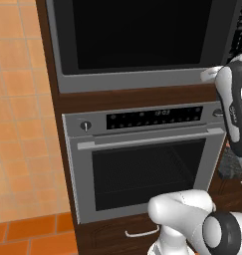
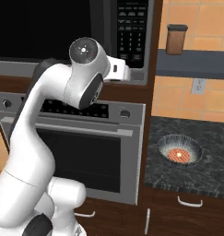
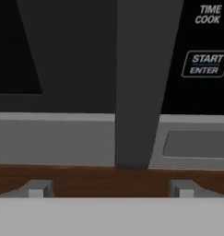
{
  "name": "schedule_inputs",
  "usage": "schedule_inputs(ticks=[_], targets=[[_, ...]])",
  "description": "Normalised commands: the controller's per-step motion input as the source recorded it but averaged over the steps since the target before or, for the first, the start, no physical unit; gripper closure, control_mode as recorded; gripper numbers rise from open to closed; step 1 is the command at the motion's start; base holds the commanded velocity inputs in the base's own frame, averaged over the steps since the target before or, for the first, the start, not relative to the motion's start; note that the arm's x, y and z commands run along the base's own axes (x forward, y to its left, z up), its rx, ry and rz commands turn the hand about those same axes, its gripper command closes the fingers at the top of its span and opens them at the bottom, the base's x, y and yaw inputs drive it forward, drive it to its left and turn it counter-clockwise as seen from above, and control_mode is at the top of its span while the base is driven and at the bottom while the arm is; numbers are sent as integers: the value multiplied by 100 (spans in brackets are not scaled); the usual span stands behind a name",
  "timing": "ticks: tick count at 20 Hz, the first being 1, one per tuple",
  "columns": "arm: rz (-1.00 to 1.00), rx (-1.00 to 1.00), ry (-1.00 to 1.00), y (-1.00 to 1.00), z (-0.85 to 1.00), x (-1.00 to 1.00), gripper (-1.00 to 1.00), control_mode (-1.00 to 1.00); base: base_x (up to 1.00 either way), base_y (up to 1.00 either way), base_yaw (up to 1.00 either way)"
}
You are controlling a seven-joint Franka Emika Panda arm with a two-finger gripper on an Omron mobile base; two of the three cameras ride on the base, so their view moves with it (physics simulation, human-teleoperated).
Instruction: Open the microwave, place the bowl with waffle inside the microwave, then close the microwave door and turn it on.
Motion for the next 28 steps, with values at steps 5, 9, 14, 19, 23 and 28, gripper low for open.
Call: schedule_inputs(ticks=[5,9,14,19,23,28], targets=[[-9,0,-3,-26,13,31,-100,-100,0,0,0],[-4,0,-4,-11,9,49,-100,-100,0,0,0],[-1,0,-12,0,9,38,-100,-100,0,0,0],[-2,0,-43,7,0,15,100,-100,0,0,0],[-8,0,-10,11,0,38,100,-100,0,0,0],[-1,0,3,5,0,17,100,-100,0,0,0]])
